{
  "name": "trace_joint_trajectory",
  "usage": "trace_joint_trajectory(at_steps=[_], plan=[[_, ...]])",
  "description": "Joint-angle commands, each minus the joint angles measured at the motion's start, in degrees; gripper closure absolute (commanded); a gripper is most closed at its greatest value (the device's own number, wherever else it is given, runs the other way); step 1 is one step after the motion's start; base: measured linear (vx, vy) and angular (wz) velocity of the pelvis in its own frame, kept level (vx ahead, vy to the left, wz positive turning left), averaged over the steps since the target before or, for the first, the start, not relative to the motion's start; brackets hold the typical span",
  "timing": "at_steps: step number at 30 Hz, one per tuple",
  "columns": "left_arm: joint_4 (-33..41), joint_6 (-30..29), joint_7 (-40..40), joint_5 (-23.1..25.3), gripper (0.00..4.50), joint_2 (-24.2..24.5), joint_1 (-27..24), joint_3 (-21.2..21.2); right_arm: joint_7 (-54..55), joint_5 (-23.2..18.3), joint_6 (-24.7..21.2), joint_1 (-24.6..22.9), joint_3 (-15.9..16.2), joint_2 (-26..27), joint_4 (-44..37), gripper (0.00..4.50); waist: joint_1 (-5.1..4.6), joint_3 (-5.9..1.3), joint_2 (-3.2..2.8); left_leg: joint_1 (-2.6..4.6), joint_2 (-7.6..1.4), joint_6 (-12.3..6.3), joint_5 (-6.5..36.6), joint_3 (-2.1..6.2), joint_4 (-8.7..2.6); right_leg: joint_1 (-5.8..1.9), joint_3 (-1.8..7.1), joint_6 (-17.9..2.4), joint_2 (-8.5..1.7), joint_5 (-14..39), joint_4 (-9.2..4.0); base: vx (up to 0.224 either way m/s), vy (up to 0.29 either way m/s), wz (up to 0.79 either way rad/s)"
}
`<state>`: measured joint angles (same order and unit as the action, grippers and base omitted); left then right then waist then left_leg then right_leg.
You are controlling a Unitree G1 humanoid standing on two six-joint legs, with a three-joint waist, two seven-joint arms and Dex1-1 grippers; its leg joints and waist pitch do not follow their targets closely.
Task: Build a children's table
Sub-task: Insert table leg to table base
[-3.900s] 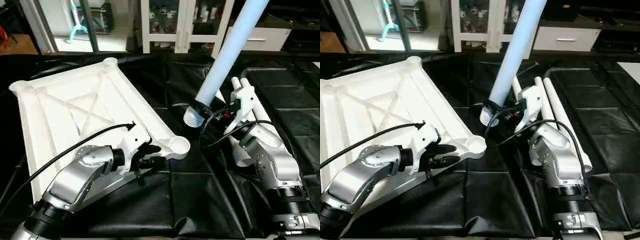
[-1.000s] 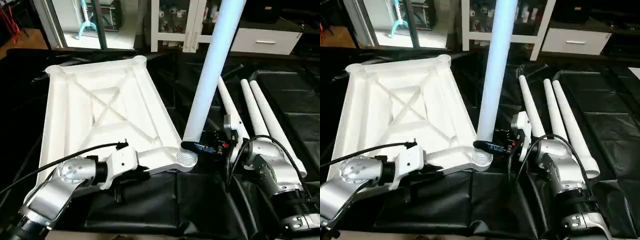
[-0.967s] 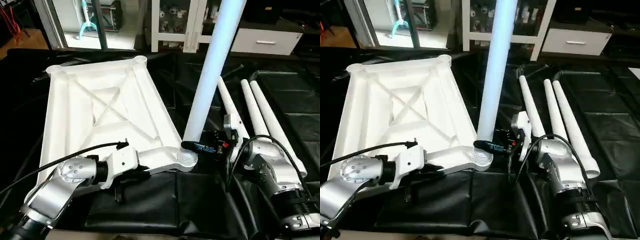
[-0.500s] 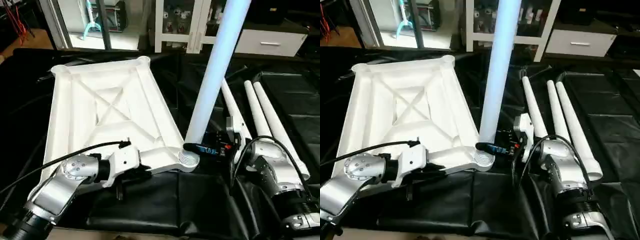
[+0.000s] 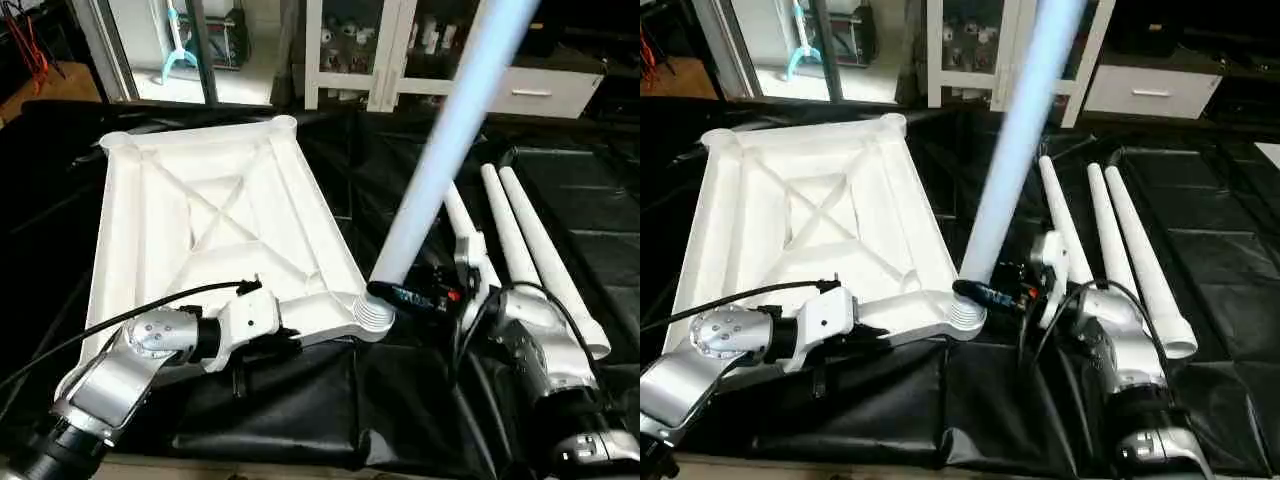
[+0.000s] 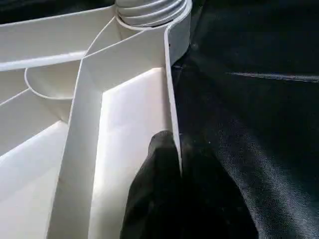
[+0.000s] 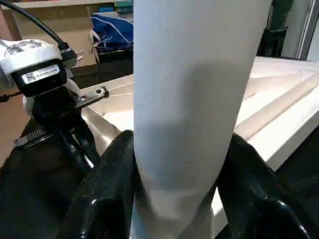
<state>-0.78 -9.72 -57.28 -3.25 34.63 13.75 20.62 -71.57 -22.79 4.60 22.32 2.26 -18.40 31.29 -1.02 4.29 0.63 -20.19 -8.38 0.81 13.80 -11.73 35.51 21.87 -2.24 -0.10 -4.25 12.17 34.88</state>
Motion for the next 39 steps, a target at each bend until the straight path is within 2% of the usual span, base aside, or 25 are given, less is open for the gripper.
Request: trace_joint_trajectory(at_steps=[1, 5, 9, 13, 15, 18, 21, 24, 26, 28, 30, 33, 37, 39], plan=[[-2.34, -0.54, -0.42, 2.17, 4.5, -0.02, -1.09, 2.17, 0.88, 4.17, -0.59, -2.19, 1.6, -0.36, 2.8, 2.62, -0.45, -1.23, 0.06, 0.84, -5.59, 1.67, 24.06, 3.54, -6.64, 0.76, 3.64, -10.39, -5.03, 30.73, -6.13, 0.0, 0.0, 0.0], [-2.72, -0.22, -0.2, 2.44, 4.5, -0.17, -0.84, 2.25, 0.92, 6.15, 2.28, -2.37, 2.7, -0.71, 3.35, 2.62, -0.44, -1.1, 0.08, 0.86, -5.66, 1.72, 24.97, 3.55, -6.71, 1.0, 3.69, -10.16, -5.08, 32.09, -6.29, 0.0, 0.0, 0.0], [-3.02, -0.11, -0.12, 2.79, 4.5, -0.27, -0.51, 2.34, 0.4, 8.66, 5.37, -3.0, 4.87, -1.74, 3.96, 2.62, -0.54, -0.89, 0.11, 0.9, -5.68, 2.13, 27.07, 3.83, -6.89, 1.25, 3.7, -8.83, -5.11, 35.28, -6.58, 0.0, 0.0, 0.0], [-2.99, -0.12, -0.05, 2.93, 4.5, -0.38, -0.48, 2.3, 0.4, 9.11, 6.31, -3.54, 5.19, -1.78, 4.14, 2.62, -0.58, -0.98, 0.12, 0.93, -5.7, 2.19, 27.56, 3.94, -7.09, 1.24, 3.65, -8.09, -5.18, 36.04, -6.79, 0.0, 0.0, 0.0], [-2.9, -0.13, 0.1, 3.02, 4.5, -0.43, -0.6, 2.22, 1.37, 8.31, 5.75, -4.02, 4.41, -1.35, 4.23, 2.62, -0.59, -1.32, 0.27, 0.97, -5.69, 1.91, 25.71, 3.76, -7.37, 0.95, 3.59, -8.42, -5.08, 33.19, -6.92, 0.0, 0.0, 0.0], [-2.81, -0.19, 0.24, 3.07, 4.5, -0.47, -0.68, 2.16, 2.42, 7.37, 5.07, -4.35, 3.44, -0.9, 4.25, 2.62, -0.53, -1.19, 0.29, 0.96, -5.8, 1.77, 25.32, 3.62, -7.56, 1.01, 3.6, -9.41, -5.0, 30.87, -6.9, 0.0, 0.0, 0.0], [-2.86, -0.21, 0.41, 3.19, 4.5, -0.57, -0.77, 1.95, 5.15, 4.3, 2.8, -4.79, 0.68, 0.25, 4.35, 2.62, -0.58, -1.13, 0.28, 0.93, -5.8, 1.97, 26.28, 3.7, -7.65, 1.03, 3.69, -9.41, -5.05, 31.53, -6.96, 0.0, 0.0, 0.0], [-3.1, -0.14, 0.41, 3.35, 4.5, -0.65, -0.71, 1.84, 6.22, 2.73, 1.72, -5.43, -0.39, 0.81, 3.99, 2.62, -0.65, -0.99, 0.27, 1.04, -5.75, 2.39, 27.84, 3.84, -7.67, 1.26, 3.6, -8.61, -5.05, 33.97, -7.15, 0.0, 0.0, 0.0], [-3.19, -0.12, 0.46, 3.42, 4.5, -0.7, -0.66, 1.82, 6.47, 2.42, 1.45, -5.88, -0.53, 0.97, 3.59, 2.62, -0.62, -0.98, 0.19, 1.21, -5.74, 2.59, 28.46, 3.88, -7.66, 1.46, 3.66, -8.0, -5.1, 35.23, -7.34, 0.0, 0.0, 0.0], [-3.31, -0.15, 0.52, 3.52, 4.5, -0.77, -0.55, 1.83, 6.6, 2.41, 1.11, -6.98, -0.36, 1.15, 2.72, 2.62, -0.59, -1.1, 0.2, 1.11, -5.78, 2.75, 28.06, 3.91, -7.9, 1.26, 3.58, -7.54, -5.03, 34.33, -7.41, 0.0, 0.0, 0.0], [-3.5, -0.14, 0.56, 3.6, 4.5, -0.83, -0.36, 1.91, 6.41, 2.93, 0.55, -8.43, 0.32, 1.24, 1.93, 2.62, -0.55, -1.17, 0.1, 1.13, -5.86, 2.71, 27.05, 3.75, -8.07, 1.19, 3.59, -8.31, -4.9, 31.21, -7.28, 0.0, 0.0, 0.0], [-3.58, -0.11, 0.55, 3.67, 4.5, -0.85, -0.27, 1.97, 6.62, 3.34, -0.05, -8.94, 0.9, 0.99, 1.6, 2.62, -0.52, -1.13, 0.14, 1.03, -5.83, 2.59, 26.63, 3.62, -8.08, 1.16, 3.66, -8.97, -4.95, 29.94, -7.17, 0.0, 0.0, 0.0], [-3.61, 0.02, 0.49, 3.98, 4.5, -0.77, -0.25, 2.05, 8.42, 5.78, 0.18, -9.19, 2.0, 0.12, 2.4, 2.63, -0.55, -0.98, 0.17, 1.02, -5.83, 2.58, 26.97, 3.68, -8.11, 1.22, 3.69, -8.75, -5.05, 31.25, -7.29, 0.0, 0.0, 0.0], [-3.62, 0.06, 0.52, 4.13, 4.5, -0.72, -0.25, 2.05, 8.78, 6.33, 1.03, -9.24, 2.14, 0.01, 2.35, 2.63, -0.53, -0.85, 0.26, 1.15, -5.76, 2.58, 28.0, 3.78, -8.03, 1.43, 3.74, -7.78, -5.19, 34.5, -7.62, 0.0, 0.0, 0.0]])
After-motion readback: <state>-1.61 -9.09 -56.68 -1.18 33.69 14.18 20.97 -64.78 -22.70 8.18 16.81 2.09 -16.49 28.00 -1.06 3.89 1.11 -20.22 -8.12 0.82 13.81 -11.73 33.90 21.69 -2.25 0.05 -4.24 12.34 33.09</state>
